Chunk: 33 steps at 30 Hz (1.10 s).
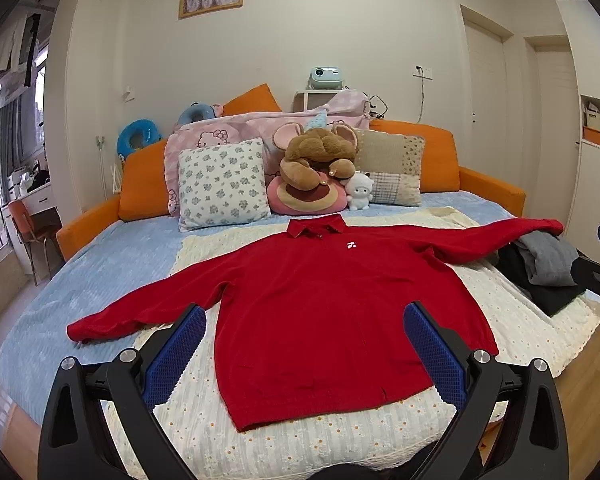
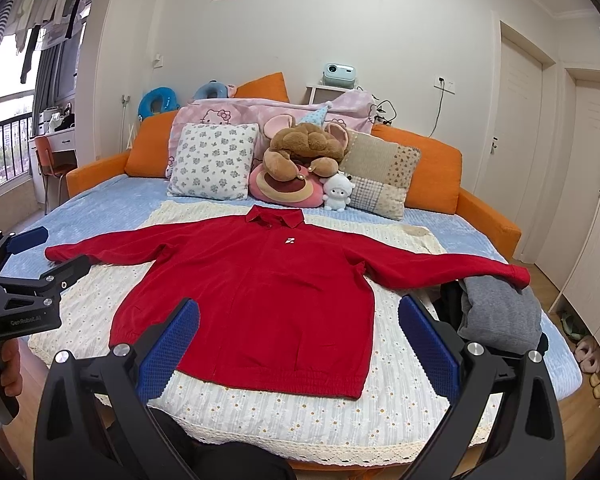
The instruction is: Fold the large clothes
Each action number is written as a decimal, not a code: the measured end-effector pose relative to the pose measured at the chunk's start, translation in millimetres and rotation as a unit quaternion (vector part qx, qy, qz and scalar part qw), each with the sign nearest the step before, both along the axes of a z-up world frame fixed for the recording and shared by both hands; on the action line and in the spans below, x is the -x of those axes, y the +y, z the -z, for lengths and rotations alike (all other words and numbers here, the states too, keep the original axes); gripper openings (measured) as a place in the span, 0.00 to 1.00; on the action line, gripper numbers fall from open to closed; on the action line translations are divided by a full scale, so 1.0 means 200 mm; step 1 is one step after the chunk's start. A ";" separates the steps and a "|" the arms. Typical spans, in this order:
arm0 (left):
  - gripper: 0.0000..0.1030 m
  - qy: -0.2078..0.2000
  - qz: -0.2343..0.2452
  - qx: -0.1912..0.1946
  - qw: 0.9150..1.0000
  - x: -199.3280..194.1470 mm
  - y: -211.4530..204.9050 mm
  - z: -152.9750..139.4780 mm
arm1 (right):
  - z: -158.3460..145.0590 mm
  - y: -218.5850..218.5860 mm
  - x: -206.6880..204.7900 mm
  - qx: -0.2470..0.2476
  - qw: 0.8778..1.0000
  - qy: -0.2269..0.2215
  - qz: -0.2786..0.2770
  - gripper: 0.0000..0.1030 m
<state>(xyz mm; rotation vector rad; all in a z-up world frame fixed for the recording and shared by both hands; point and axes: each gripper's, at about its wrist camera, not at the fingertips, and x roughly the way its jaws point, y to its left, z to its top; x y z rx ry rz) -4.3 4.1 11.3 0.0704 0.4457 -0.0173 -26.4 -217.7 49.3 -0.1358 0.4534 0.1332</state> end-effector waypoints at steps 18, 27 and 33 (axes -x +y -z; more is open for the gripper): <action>0.97 0.004 0.003 0.000 1.000 0.00 0.02 0.02 | 0.00 0.01 0.00 0.002 1.000 0.001 -0.001 0.96; 0.97 0.004 0.003 0.000 1.000 0.00 0.02 0.02 | 0.01 0.02 -0.01 0.003 1.000 0.003 0.000 0.96; 0.97 0.005 0.003 0.000 1.000 0.00 0.02 0.03 | 0.02 0.02 -0.01 0.004 1.000 0.003 -0.001 0.96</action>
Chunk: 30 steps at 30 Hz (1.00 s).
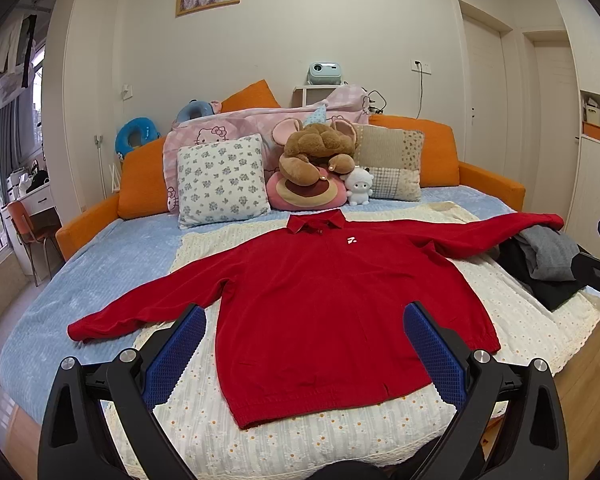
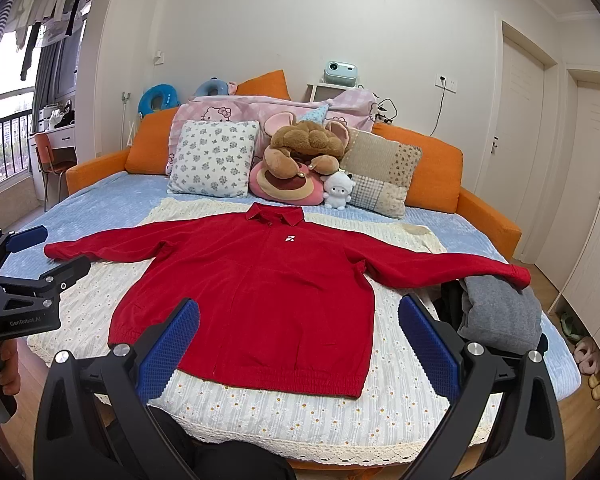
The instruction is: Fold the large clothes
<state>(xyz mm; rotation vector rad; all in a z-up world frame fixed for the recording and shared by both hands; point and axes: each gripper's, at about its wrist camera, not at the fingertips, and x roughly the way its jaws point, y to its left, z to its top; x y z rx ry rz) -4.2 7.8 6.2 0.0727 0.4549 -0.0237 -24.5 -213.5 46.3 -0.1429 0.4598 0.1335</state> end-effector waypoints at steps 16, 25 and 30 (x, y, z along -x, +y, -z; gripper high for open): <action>0.97 0.001 -0.003 -0.004 1.000 0.01 0.01 0.02 | -0.01 0.00 0.00 0.001 1.000 0.000 0.001 0.96; 0.97 0.013 0.007 -0.008 1.000 -0.04 0.02 0.07 | 0.05 -0.06 -0.07 -0.006 1.000 0.008 0.023 0.96; 0.97 0.031 0.031 -0.008 0.999 -0.17 -0.03 0.06 | 0.07 -0.20 -0.19 -0.001 0.999 0.011 0.048 0.96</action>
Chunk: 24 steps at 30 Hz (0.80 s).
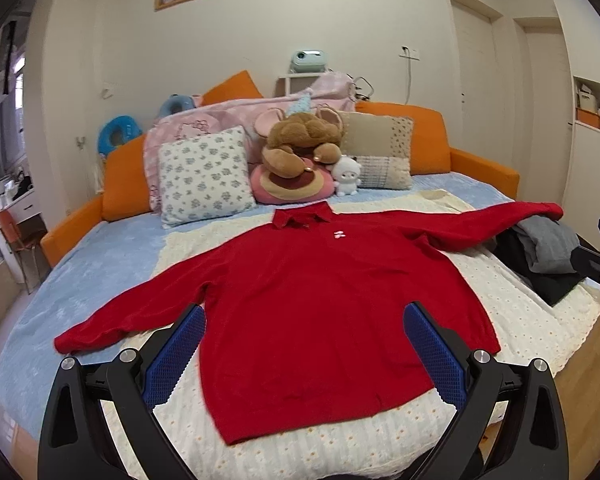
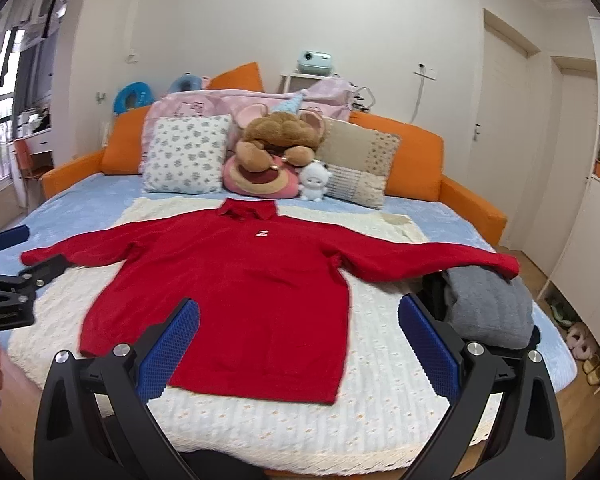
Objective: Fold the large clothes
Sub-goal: 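Grasp the red sweater's sleeve cuff with the right gripper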
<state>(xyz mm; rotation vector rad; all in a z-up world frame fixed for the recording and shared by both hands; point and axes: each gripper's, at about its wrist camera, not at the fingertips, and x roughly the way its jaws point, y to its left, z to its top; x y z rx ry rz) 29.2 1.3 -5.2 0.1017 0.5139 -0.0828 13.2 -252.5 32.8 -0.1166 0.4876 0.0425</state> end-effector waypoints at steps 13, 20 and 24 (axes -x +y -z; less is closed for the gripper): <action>0.97 0.081 0.073 -0.002 0.994 -0.78 -0.37 0.05 | 0.05 -0.71 -0.50 -0.025 0.995 0.041 0.086 0.95; 0.97 0.125 0.105 -0.008 0.986 -1.37 -0.70 0.21 | 0.07 -1.34 -0.79 -0.089 0.982 0.081 0.144 0.82; 0.97 0.178 0.130 -0.013 0.975 -1.76 -0.89 0.36 | 0.09 -1.69 -0.99 -0.150 0.967 0.116 0.173 0.66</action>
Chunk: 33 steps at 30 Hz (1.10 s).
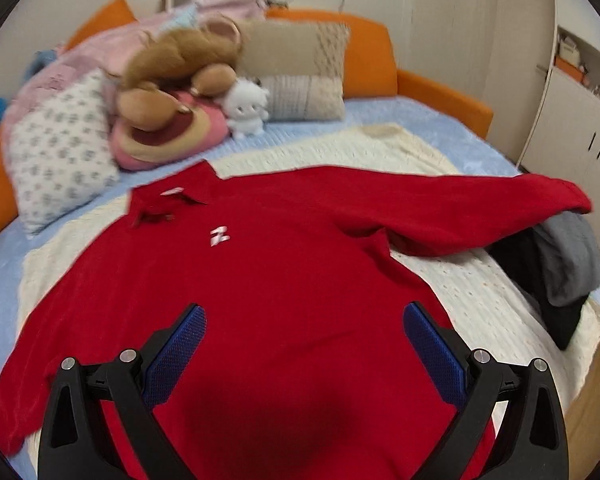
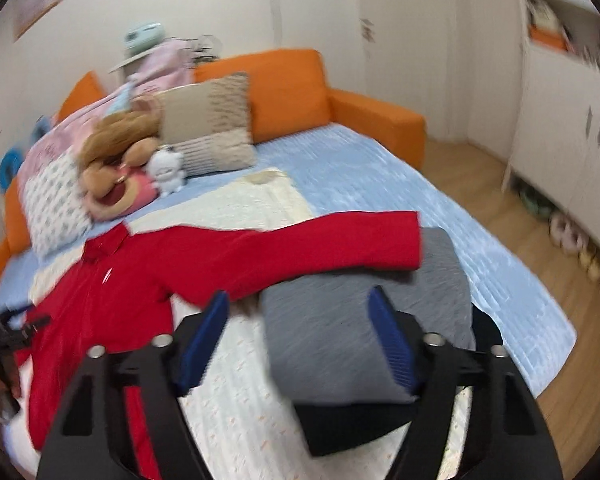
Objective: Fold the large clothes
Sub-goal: 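Grasp the red sweater's sleeve cuff with the right gripper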
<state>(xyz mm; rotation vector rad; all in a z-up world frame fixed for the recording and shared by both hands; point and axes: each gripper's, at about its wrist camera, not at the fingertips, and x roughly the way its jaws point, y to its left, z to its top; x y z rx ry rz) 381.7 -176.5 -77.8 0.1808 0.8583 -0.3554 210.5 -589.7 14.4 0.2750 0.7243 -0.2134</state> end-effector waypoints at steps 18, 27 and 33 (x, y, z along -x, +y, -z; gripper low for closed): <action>0.97 0.123 0.024 0.189 0.974 -1.29 -0.31 0.32 | 0.30 -0.65 -0.54 -0.143 0.983 0.096 0.066 0.38; 0.62 0.195 0.005 0.207 0.959 -1.48 -0.39 0.59 | 0.22 -0.52 -0.55 -0.184 0.981 0.054 -0.011 0.10; 0.12 0.232 -0.017 0.248 0.940 -1.58 -0.38 0.72 | -0.07 -0.21 -0.52 -0.168 0.981 -0.021 -0.098 0.09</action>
